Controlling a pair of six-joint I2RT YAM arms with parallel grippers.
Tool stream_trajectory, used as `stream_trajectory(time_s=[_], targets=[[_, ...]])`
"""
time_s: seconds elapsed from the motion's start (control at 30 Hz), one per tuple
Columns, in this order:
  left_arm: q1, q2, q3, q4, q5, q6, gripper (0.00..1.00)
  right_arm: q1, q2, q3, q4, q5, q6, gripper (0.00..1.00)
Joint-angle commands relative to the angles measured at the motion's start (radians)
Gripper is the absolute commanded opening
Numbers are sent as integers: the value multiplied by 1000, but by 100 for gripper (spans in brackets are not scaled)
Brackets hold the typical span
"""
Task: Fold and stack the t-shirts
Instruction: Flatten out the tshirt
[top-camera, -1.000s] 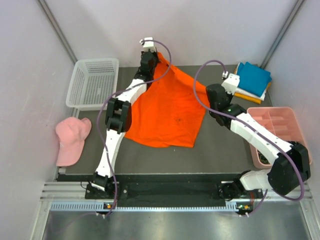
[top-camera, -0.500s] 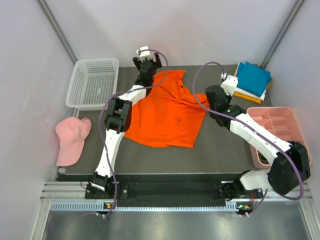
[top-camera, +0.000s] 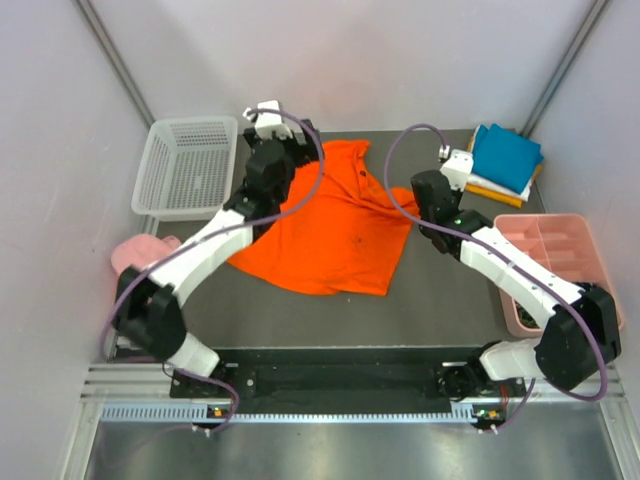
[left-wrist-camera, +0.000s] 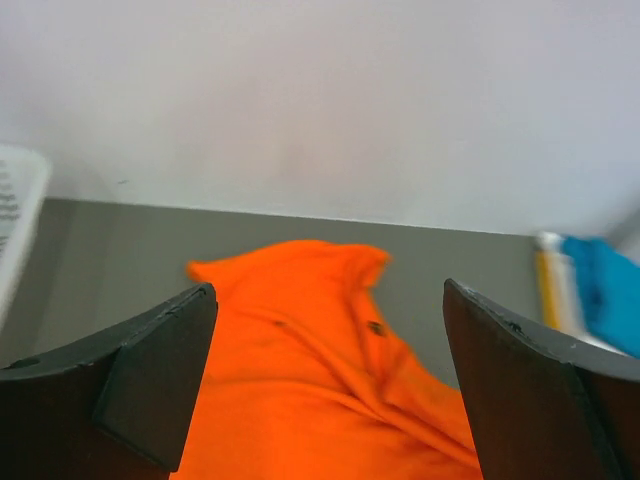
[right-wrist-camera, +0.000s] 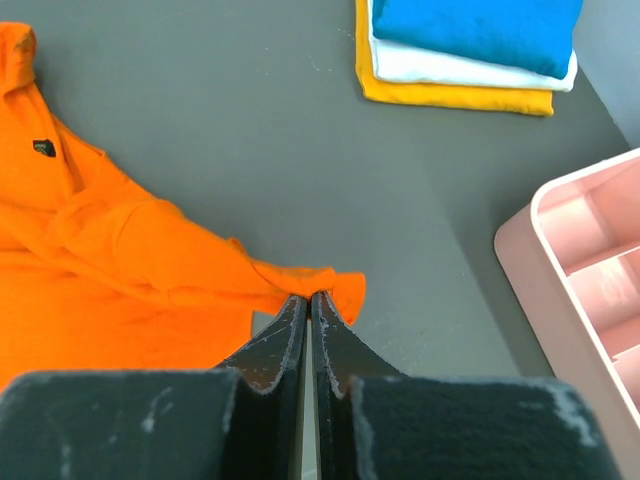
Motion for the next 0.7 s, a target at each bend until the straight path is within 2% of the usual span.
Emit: stream_trajectory(time_s=[0.0, 0.13, 0.23, 0.33, 0.4, 0.53, 0.67], targets=[[-137, -193, -203, -165, -7, -53, 99, -11, -11, 51, 16, 4, -26, 0], [-244, -387, -432, -194, -7, -84, 99, -12, -25, 60, 10, -18, -30, 0], [-336, -448, -556, -185, -19, -75, 99, -15, -31, 72, 6, -53, -44, 0], [-435, -437, -622, -179, -78, -71, 99, -19, -29, 92, -21, -98, -46, 0], [-493, -417, -636, -168, -108, -91, 99, -17, -31, 100, -65, -102, -29, 0], [-542, -350, -633, -116, -125, -122, 99, -26, -25, 97, -102, -69, 45, 0], [-577, -302, -614, -91, -117, -113, 99, -29, 11, 108, -69, 68, 17, 0]])
